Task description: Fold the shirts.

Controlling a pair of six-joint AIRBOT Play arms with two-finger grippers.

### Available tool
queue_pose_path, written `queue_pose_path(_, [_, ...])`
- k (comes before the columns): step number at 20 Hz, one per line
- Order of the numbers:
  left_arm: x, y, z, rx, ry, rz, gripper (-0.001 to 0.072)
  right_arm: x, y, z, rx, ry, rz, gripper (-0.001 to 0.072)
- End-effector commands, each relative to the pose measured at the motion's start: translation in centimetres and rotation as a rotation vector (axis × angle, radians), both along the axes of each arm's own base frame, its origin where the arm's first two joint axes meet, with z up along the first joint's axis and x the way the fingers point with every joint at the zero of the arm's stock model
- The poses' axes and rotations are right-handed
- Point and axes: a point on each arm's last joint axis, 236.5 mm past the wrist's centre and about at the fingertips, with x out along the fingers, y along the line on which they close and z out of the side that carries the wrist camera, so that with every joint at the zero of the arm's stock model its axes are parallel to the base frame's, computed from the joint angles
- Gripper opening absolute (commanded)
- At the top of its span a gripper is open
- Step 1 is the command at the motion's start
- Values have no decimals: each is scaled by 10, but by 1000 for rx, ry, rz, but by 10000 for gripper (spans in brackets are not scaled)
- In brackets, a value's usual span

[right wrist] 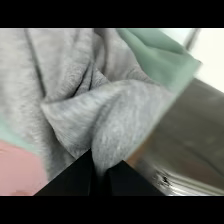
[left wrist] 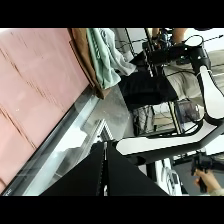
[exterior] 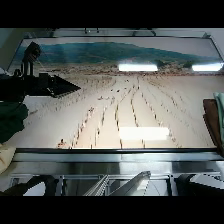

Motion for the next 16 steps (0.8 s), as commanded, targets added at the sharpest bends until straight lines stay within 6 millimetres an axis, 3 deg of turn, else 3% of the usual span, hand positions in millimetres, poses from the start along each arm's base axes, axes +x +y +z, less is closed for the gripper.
queue_pose_path(1, [2, 0, 0, 1, 2, 9, 13, 82, -9, 43, -34, -363, -11, 18])
queue_pose_path(4, [7, 1, -1, 6, -2, 30, 13, 166, -14, 103, -48, -749, -31, 19])
queue_pose_path(7, [16, 2, -3, 12, -10, 66, 13, 256, 9, 156, 58, -1035, 5, 19])
queue_pose_path(9, [19, 3, -3, 14, -8, 81, 13, 309, 27, 212, 109, -1240, 56, 19])
queue_pose_path(10, [21, 3, -4, 14, 6, 94, 13, 328, 24, 246, 70, -1336, 59, 18])
queue_pose_path(12, [22, 3, -4, 12, 23, 98, 13, 339, 12, 297, -56, -1440, 63, 18])
queue_pose_path(13, [21, 3, -4, 11, 23, 95, 13, 337, 5, 307, -75, -1461, 25, 18])
queue_pose_path(14, [21, 3, -4, 12, 24, 96, 13, 333, -2, 307, -96, -1455, 16, 18])
queue_pose_path(16, [22, 3, -4, 12, 23, 99, 13, 328, -9, 278, -140, -1351, 59, 18])
